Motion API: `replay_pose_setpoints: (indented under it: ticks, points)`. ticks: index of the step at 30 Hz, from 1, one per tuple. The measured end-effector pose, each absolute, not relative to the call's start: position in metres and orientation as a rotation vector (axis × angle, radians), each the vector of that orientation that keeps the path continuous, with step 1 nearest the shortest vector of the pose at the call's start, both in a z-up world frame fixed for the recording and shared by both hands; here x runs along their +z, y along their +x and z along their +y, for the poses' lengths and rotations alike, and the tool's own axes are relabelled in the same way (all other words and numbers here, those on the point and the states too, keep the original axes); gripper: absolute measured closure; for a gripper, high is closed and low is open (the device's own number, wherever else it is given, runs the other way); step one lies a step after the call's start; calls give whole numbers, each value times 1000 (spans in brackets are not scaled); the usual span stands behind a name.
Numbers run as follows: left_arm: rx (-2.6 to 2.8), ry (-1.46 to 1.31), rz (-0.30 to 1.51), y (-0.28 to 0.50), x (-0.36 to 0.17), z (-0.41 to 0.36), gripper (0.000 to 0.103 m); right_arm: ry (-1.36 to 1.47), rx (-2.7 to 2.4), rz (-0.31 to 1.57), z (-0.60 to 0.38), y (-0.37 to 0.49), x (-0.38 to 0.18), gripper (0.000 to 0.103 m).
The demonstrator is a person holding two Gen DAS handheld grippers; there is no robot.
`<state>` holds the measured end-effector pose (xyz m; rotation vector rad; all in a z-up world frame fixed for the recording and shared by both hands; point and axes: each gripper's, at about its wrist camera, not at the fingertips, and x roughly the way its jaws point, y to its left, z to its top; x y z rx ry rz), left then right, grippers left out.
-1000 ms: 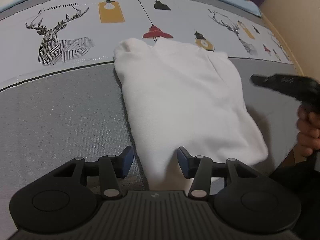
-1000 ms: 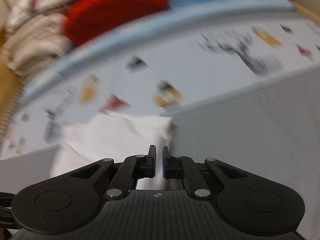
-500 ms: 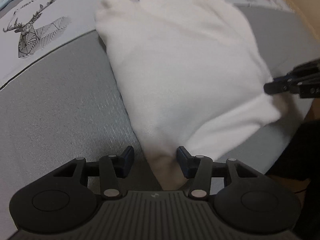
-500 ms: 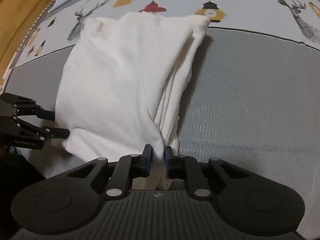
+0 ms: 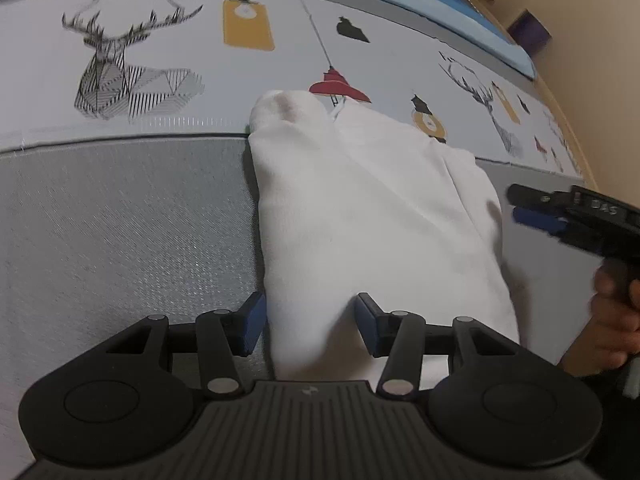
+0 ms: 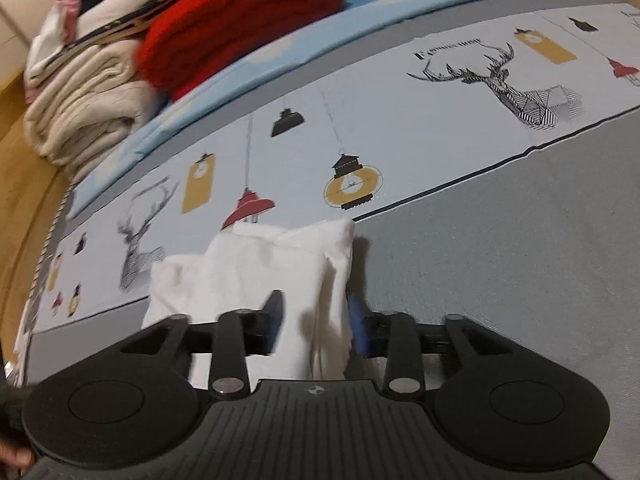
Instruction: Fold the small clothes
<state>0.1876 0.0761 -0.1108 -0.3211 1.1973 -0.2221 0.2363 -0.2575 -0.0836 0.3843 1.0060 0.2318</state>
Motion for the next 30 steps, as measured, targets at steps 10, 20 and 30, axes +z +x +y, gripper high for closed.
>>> replay_pose_setpoints:
  ticks: [10, 20, 30]
  points:
    - [-251, -271, 1238, 195, -123, 75, 45, 405, 172, 945, -227, 255, -92, 101]
    - [-262, -275, 1263, 207, -125, 68, 44, 292, -29, 1000, -238, 261, -107, 93]
    - [-219, -343, 1237, 217, -125, 73, 39, 376, 180, 1106, -236, 257, -110, 38]
